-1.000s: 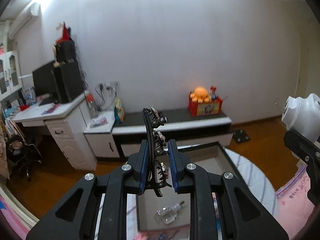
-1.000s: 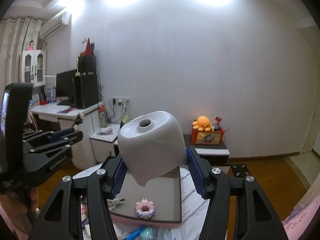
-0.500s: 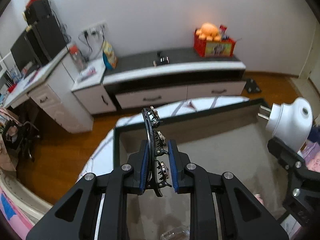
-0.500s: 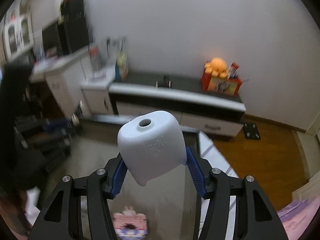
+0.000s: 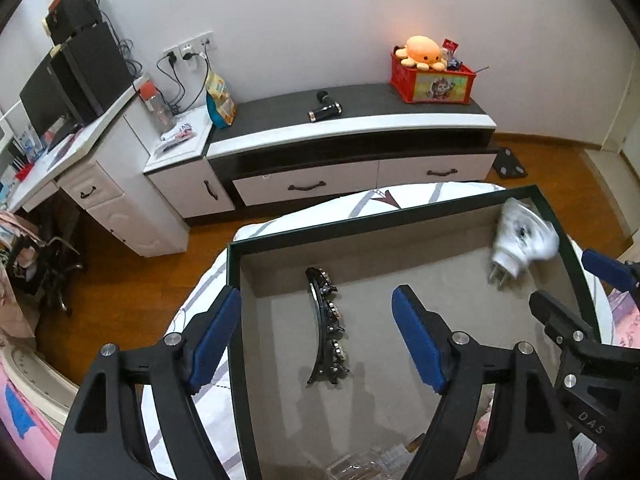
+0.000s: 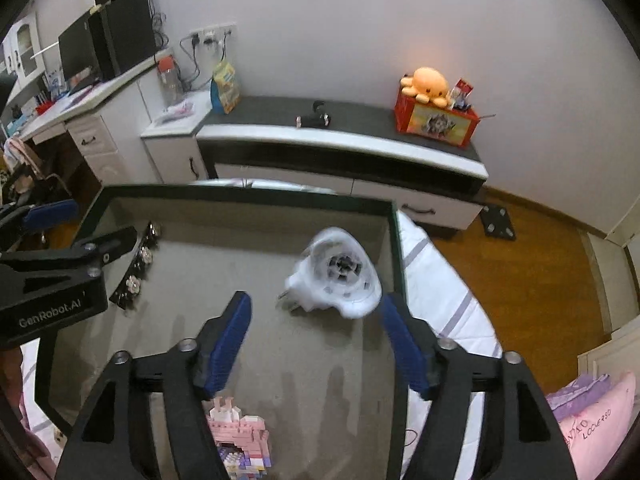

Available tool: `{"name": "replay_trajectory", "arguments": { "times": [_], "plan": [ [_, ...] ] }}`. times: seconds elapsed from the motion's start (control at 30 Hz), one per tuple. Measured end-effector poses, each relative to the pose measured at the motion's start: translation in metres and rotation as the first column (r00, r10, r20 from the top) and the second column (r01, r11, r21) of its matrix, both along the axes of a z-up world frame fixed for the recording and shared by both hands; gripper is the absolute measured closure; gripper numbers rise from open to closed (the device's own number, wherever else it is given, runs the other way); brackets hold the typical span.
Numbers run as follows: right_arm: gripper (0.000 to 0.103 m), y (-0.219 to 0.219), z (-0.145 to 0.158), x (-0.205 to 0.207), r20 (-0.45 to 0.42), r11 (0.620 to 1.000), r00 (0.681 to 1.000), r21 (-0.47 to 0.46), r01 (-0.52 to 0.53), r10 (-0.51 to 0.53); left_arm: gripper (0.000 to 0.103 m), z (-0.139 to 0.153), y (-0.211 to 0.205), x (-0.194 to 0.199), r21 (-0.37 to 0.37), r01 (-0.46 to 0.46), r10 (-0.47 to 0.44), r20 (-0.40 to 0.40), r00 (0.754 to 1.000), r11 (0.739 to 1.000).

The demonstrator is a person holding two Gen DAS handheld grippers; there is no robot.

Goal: Organize rigid objects
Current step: 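Open the left tool to drop the clip while the right tool releases the adapter in the box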

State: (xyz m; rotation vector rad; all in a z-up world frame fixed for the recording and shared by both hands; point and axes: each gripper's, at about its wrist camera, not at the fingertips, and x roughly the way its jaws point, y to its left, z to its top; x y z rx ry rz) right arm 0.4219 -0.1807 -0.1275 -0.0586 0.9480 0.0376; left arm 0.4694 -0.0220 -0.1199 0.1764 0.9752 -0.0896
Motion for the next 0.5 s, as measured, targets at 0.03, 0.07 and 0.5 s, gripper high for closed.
{"name": "replay_trajectory", "arguments": {
  "times": [0.03,0.07,0.5],
  "plan": [
    [0.030,0.000,0.000,0.001,-0.002,1.000,1.000,0.000,-0.002,0.002,0.023,0.000,0.002,0.002,-0.004,-0.002,0.002,-0.001,1.000,1.000],
    [0.030,0.000,-0.001,0.001,-0.004,1.000,1.000,-0.001,-0.004,0.004,0.023,0.001,0.002,0.002,-0.003,-0.005,0.005,-0.001,1.000,1.000],
    [0.030,-0.006,0.046,-0.040,0.119,0.998,0.991,0.020,0.053,-0.055,0.023,0.043,0.012,-0.051,-0.035,-0.038,0.041,0.097,0.994,0.999]
  ]
}}
